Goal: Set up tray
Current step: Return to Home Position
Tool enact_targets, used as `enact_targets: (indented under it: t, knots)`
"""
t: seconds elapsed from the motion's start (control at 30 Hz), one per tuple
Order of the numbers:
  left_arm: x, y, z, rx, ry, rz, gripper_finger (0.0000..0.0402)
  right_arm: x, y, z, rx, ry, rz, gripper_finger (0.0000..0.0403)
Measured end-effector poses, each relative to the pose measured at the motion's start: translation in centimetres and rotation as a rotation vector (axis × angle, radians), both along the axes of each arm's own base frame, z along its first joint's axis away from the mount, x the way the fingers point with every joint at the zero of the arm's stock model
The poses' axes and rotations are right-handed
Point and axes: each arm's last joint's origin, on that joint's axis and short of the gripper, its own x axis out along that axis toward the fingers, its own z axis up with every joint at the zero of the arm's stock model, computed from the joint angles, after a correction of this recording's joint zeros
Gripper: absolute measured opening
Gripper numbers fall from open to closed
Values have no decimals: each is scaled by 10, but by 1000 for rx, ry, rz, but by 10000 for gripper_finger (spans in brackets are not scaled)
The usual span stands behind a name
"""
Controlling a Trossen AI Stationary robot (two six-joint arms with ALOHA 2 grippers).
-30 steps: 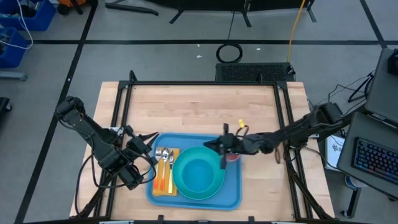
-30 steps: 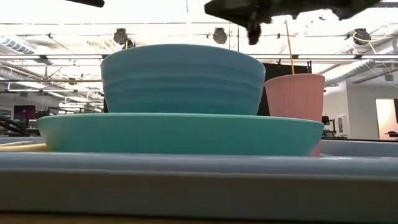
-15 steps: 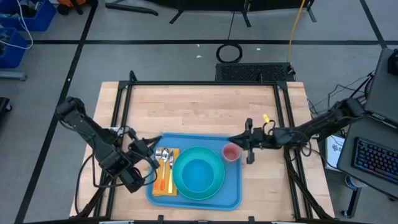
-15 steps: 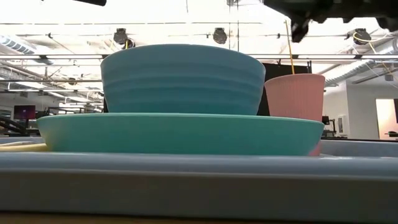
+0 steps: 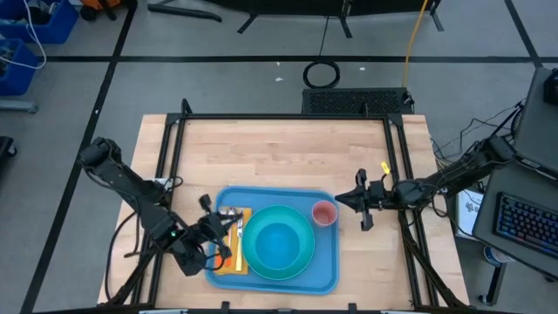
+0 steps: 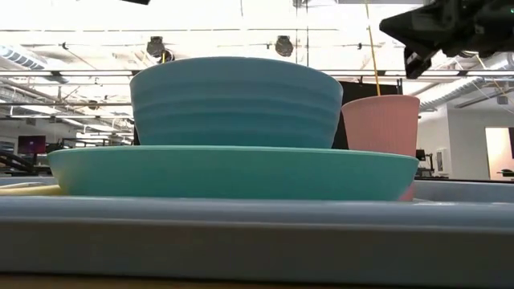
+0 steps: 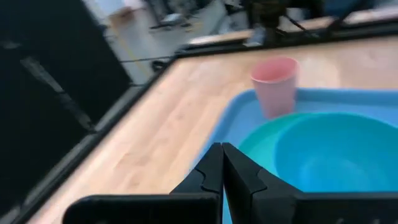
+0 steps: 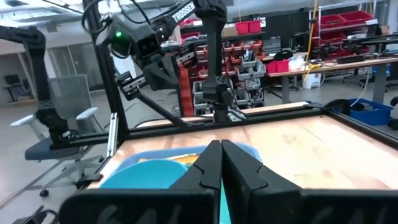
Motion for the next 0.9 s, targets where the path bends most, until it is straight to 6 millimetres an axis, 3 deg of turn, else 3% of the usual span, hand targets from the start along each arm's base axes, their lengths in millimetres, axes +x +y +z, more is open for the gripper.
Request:
enact_targets:
  t: [0.23, 0.43, 0.6, 0.9]
  knots:
    - [22, -1, -16, -57, -18, -331, 5, -6, 3, -7, -6, 13, 36, 0]
    - [21, 1, -28, -135, -47, -735, 9, -8, 9, -7, -17, 9, 74, 0]
    - [3, 19, -39, -146, -140, -796, 3, -10, 13, -7, -38, 8, 99, 0]
    - [-53, 55, -62, -231, -358, -974, 3, -12, 18, -9, -99, 27, 131, 0]
